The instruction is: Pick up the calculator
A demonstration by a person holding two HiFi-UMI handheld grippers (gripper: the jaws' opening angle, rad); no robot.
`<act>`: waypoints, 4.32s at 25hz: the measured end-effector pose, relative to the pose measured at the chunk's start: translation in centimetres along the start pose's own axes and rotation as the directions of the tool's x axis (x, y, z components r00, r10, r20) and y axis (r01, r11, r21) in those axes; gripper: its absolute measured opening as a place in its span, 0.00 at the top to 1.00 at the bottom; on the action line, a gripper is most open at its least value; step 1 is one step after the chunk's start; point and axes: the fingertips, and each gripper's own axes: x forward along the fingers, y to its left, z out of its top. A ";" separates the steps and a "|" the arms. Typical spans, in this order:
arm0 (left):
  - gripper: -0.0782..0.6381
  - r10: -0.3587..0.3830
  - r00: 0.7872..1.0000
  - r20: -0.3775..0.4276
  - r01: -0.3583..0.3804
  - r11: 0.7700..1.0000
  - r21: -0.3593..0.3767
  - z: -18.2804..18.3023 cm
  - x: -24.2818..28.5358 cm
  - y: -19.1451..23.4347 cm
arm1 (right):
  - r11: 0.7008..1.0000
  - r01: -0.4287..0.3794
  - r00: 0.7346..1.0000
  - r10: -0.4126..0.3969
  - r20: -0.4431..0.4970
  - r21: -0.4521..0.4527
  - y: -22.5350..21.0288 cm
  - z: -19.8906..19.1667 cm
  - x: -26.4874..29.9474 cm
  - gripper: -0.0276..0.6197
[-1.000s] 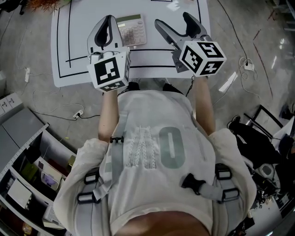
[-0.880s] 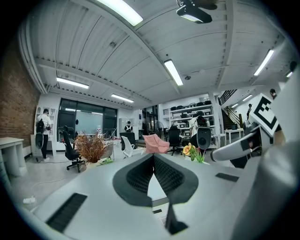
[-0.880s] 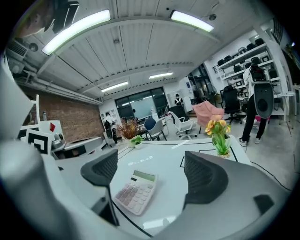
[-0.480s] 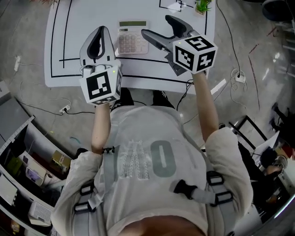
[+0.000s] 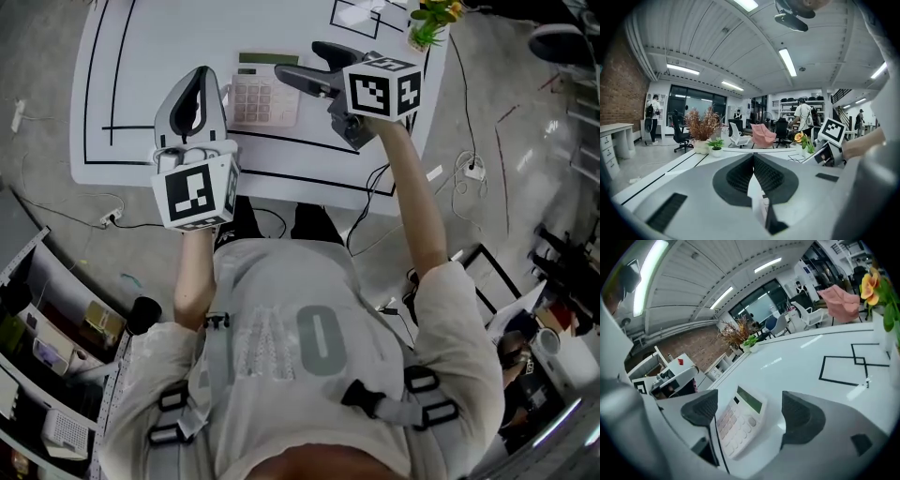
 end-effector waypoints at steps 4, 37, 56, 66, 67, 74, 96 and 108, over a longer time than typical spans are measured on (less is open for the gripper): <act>0.86 0.002 1.000 -0.007 -0.002 1.000 -0.009 -0.5 0.4 0.3 | 0.992 -0.081 0.996 0.085 -0.037 0.093 -0.4 -0.7 1.2 0.30; 0.86 -0.006 0.996 -0.089 0.003 0.999 -0.032 -3.9 1.0 1.0 | 0.969 -0.141 0.944 0.194 -0.269 0.203 0.4 -3.6 4.5 0.78; 0.86 0.024 0.996 -0.087 -0.026 0.999 -0.030 -3.6 0.3 1.0 | 0.851 -0.246 0.931 0.341 -0.131 0.464 3.2 -3.8 5.7 0.84; 0.86 0.042 0.998 -0.042 -0.043 0.999 -0.013 -1.8 -0.2 1.8 | 0.870 -0.216 0.944 0.301 -0.131 0.442 3.0 -3.5 5.5 0.84; 0.86 0.045 0.998 -0.032 -0.046 0.999 -0.005 -1.5 -0.2 2.1 | 0.874 -0.211 0.948 0.291 -0.124 0.438 3.0 -3.4 5.5 0.84; 0.86 0.072 0.996 0.053 -0.073 0.997 0.022 2.8 -1.3 2.8 | 0.909 -0.188 0.980 0.199 0.009 0.372 3.3 1.2 2.0 0.84; 0.86 -0.085 0.921 0.381 0.010 0.981 0.194 18.7 -4.4 -3.7 | 0.867 0.453 0.749 -0.246 0.616 -0.205 10.8 14.1 -18.3 0.84; 0.86 -0.138 0.909 0.394 0.064 0.979 0.195 19.7 -4.0 -5.4 | 0.745 0.656 0.522 -0.335 0.784 -0.119 13.8 11.0 -22.1 0.84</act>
